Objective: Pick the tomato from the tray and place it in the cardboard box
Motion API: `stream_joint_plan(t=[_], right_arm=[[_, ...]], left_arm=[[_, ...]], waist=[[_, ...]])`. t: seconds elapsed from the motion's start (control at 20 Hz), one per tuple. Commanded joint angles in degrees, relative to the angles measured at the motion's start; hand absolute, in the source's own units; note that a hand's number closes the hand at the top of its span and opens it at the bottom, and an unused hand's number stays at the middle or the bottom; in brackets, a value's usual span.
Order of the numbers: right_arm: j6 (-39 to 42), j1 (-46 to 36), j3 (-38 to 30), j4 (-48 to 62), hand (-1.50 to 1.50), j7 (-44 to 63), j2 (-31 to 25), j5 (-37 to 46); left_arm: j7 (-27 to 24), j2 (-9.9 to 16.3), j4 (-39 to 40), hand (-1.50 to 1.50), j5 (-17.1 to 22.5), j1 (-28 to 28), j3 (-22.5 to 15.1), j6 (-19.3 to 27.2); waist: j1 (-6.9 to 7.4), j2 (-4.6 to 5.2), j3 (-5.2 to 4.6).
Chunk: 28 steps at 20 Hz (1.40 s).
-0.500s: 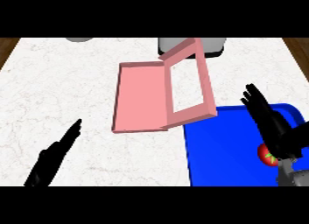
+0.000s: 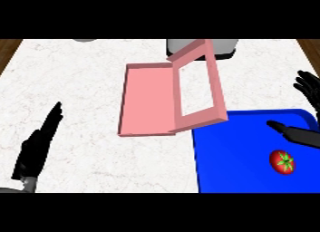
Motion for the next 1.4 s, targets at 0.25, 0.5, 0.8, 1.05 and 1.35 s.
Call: stream_joint_plan(t=[0.25,0.5,0.8,1.05,1.35], right_arm=[[7.4,7.6,-9.7,10.6,-1.50,-20.6,0.0,-1.6],[7.6,7.5,-6.0,8.8,-1.50,-13.0,-13.8,10.4],[17.2,10.3,1.1,5.6,-1.50,-5.2,-24.5,18.2],[24.8,10.5,5.6,0.2,-1.50,3.7,-28.7,20.8],[26.7,10.8,8.3,-10.3,-1.50,17.5,-24.0,23.2]], left_arm=[[4.7,-0.7,-6.2,0.00,-2.3,0.6,2.0,2.4],[3.9,-1.1,-3.3,0.00,-1.8,-1.3,2.6,2.0],[4.0,-1.5,-4.8,0.00,-2.7,0.0,1.3,1.7],[5.8,-2.5,-7.3,0.00,-4.1,0.5,0.6,2.9],[3.4,-3.9,-5.2,0.00,-4.4,1.7,2.6,1.5]], waist=[[0.51,0.09,0.23],[0.43,0.26,0.08],[0.91,0.18,0.02],[1.07,0.11,0.09],[0.51,0.07,0.11]])
